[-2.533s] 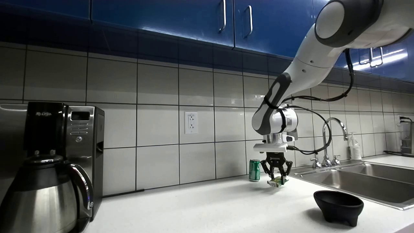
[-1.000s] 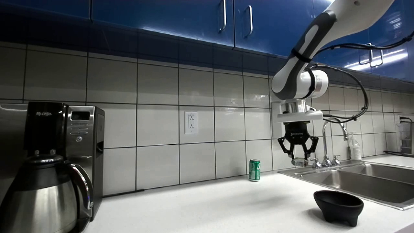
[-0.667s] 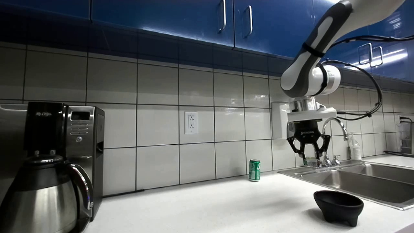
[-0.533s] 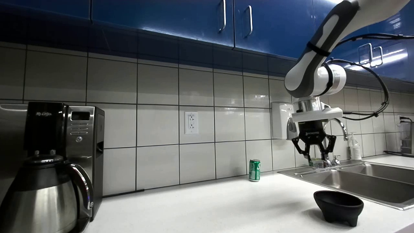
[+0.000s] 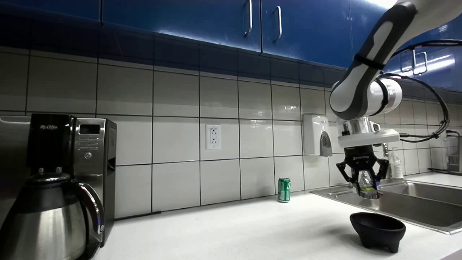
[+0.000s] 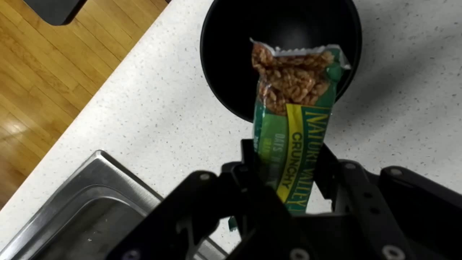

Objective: Pick up the green rectangular object and put it in the black bowl

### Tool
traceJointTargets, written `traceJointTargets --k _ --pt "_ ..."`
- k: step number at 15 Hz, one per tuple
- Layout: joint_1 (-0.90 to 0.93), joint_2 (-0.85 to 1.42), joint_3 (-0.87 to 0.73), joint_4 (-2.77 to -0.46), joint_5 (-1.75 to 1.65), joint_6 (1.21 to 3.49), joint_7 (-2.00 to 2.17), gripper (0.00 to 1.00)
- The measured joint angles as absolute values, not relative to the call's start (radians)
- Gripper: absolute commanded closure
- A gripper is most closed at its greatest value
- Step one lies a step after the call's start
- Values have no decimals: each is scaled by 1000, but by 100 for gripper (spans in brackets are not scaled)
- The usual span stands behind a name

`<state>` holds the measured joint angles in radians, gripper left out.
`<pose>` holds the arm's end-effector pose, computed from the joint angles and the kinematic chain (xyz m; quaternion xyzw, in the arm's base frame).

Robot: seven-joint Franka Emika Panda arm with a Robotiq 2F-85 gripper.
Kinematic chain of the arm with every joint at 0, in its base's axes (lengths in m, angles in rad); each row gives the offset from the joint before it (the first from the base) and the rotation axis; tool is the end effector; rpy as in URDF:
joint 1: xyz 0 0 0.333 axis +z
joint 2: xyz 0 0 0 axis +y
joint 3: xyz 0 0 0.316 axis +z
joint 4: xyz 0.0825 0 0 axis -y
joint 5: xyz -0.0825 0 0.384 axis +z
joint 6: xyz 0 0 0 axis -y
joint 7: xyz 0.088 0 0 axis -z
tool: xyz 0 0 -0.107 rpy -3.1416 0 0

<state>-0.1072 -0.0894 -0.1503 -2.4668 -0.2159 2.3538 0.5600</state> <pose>0.4489 -0.1209 0.3256 0.9434 -0.3244 -0.0012 0.0698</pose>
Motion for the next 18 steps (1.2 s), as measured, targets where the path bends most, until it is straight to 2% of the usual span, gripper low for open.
traceJointTargets --k 7,18 --pt "-128 -93 -150 -2519 -319 2468 601 84" --pt "-129 -128 -106 -2647 -394 2485 610 84"
